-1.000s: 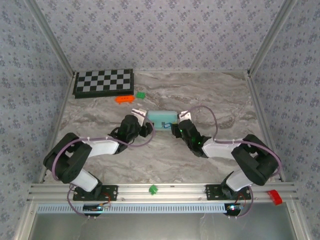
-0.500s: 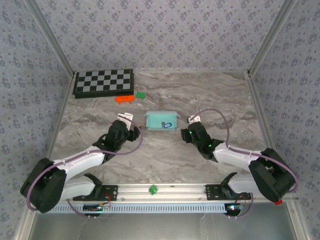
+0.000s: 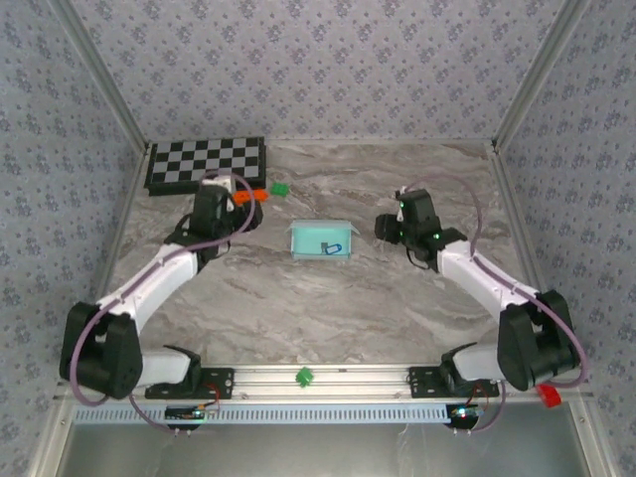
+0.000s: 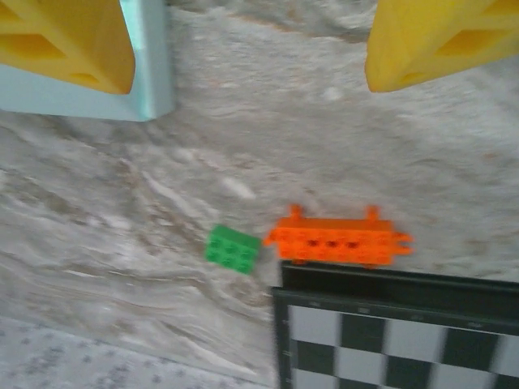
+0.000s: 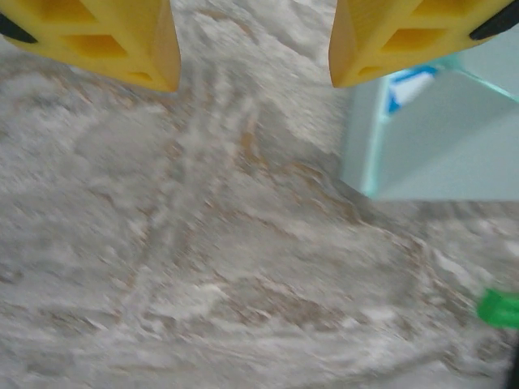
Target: Fold the paper box
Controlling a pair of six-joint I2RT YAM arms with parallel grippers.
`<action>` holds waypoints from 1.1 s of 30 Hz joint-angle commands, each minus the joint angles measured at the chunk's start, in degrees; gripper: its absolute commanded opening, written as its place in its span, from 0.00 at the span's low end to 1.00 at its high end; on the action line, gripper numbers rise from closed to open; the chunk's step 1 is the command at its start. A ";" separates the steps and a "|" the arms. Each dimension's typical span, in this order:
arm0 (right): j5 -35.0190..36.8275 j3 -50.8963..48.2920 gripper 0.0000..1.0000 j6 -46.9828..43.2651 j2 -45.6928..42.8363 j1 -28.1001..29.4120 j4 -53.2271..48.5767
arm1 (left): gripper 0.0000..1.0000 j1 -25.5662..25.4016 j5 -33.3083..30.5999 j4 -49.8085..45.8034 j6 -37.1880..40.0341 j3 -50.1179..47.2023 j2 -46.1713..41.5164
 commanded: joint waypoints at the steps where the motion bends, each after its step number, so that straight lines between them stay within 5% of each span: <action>1: -8.94 6.70 0.52 1.97 3.93 -0.59 -7.22 | 0.73 -0.03 12.44 -7.82 -4.27 7.42 5.14; 13: -19.72 22.30 0.48 5.05 17.51 0.48 -11.77 | 0.63 -2.38 21.86 -14.89 -6.36 20.64 18.36; 33: -19.72 20.49 0.47 3.91 22.29 3.58 -11.26 | 0.51 -5.12 21.62 -15.29 -6.21 18.29 23.25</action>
